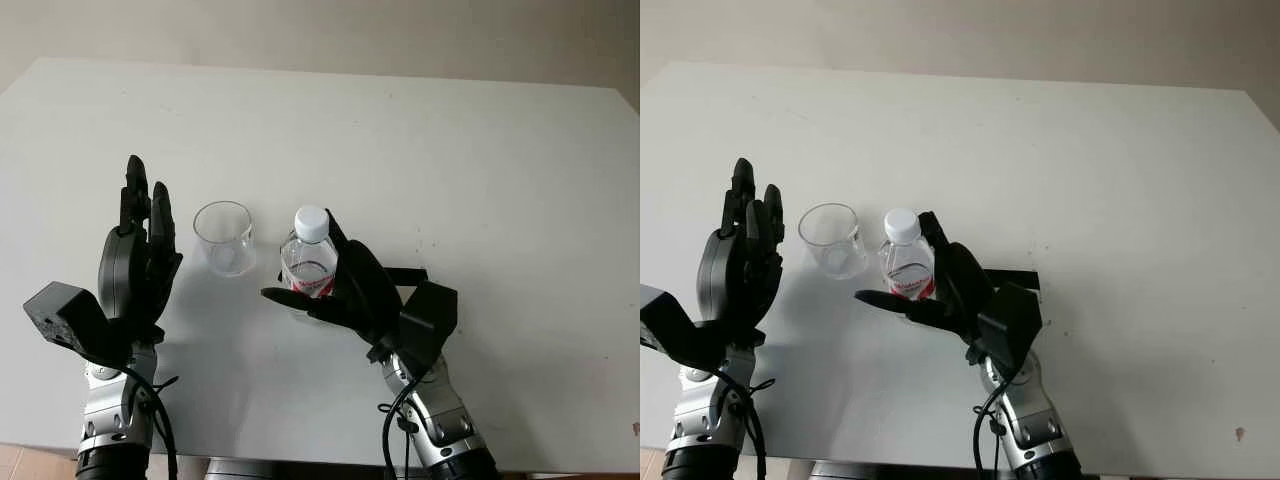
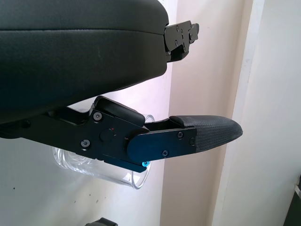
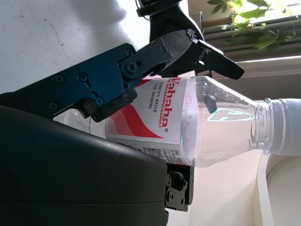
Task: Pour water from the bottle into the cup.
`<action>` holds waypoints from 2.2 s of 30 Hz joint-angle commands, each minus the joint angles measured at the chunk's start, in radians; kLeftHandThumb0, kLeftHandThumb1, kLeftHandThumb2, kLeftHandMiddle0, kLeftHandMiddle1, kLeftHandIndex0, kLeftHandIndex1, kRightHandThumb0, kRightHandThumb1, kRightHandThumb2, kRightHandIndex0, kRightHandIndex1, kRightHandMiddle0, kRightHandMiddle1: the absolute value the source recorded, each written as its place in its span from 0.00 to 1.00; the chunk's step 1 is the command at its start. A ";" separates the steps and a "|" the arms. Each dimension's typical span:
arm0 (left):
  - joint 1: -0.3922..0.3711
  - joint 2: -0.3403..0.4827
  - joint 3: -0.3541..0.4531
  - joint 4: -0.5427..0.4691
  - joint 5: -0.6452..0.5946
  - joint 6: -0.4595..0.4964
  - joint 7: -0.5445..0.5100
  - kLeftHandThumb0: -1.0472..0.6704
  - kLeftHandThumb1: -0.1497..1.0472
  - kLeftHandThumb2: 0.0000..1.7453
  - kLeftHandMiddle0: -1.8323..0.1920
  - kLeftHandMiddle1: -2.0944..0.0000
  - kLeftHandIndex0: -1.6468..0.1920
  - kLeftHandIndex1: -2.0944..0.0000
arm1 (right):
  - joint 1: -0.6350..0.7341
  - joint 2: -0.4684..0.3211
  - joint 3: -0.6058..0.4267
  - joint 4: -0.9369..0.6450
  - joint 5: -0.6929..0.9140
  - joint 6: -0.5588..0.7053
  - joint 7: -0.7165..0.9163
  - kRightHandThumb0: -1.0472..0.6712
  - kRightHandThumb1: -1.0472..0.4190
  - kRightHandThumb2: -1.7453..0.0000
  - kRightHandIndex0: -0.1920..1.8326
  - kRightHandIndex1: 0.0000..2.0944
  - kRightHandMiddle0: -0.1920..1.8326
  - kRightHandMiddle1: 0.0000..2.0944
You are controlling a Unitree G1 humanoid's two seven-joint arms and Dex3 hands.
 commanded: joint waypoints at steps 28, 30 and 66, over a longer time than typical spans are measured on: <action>-0.005 0.001 0.006 0.011 -0.009 0.000 -0.005 0.17 1.00 0.30 0.98 0.98 0.99 0.98 | -0.229 -0.038 -0.086 0.154 -0.196 -0.154 -0.213 0.52 0.00 0.77 1.00 1.00 1.00 1.00; -0.008 0.001 0.005 0.007 -0.007 0.008 0.000 0.17 1.00 0.30 0.98 0.98 0.99 0.98 | -0.305 -0.057 -0.103 0.214 -0.219 -0.170 -0.241 0.53 0.01 0.71 1.00 1.00 1.00 1.00; -0.013 -0.013 0.006 0.038 -0.008 -0.015 0.002 0.16 1.00 0.30 0.97 0.97 0.99 0.97 | -1.016 -0.222 0.129 1.045 -0.676 -0.322 -0.638 0.52 0.01 0.88 0.65 1.00 0.45 1.00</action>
